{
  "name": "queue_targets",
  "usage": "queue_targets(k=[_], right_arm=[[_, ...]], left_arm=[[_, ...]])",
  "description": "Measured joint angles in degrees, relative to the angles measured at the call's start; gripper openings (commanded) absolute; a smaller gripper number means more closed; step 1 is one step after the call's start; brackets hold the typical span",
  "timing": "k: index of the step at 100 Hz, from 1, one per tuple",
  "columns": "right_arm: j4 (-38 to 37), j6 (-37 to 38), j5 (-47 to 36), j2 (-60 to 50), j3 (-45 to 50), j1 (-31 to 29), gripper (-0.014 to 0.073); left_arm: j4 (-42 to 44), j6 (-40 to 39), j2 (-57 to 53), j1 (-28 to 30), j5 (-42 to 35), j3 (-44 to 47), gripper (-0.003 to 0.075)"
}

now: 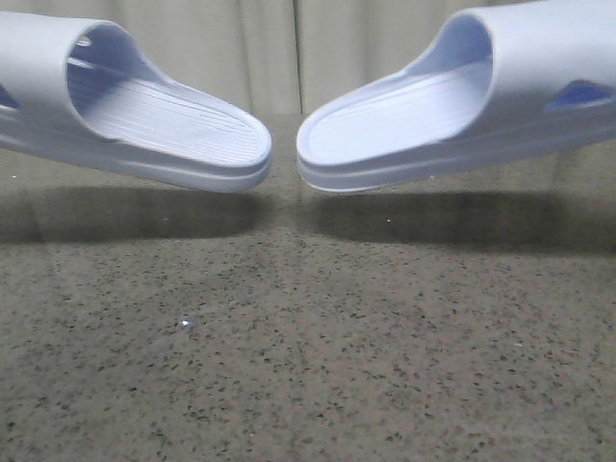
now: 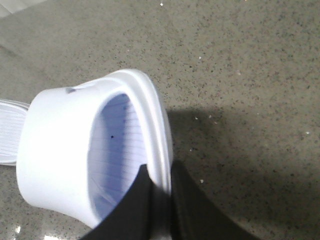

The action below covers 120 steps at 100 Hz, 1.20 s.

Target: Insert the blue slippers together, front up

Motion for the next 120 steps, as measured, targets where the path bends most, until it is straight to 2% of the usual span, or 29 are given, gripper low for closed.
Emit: queue_targets(k=[18, 39, 84, 120], right_arm=[[3.46, -0.73, 0.39, -1.41, 0.00, 0.00, -0.0107], [11.51, -5.64, 3.33, -0.85, 0.00, 0.00, -0.0107], [21.50, -15.84, 7.68, 10.35, -0.09, 0.12, -0.0107], [26.01, -21.62, 4.46, 16.90, -0.21, 9.28, -0.0107]], left_arm=[[0.17, -0.25, 0.00, 0.00, 0.71, 0.00, 0.0015], [-2.19, -0.52, 0.00, 0.00, 3.38, 0.00, 0.0015], [-9.28, -0.40, 0.00, 0.00, 7.19, 0.85, 0.0015], [-16.18, 3.85, 0.26, -5.70, 4.76, 6.23, 0.0015]])
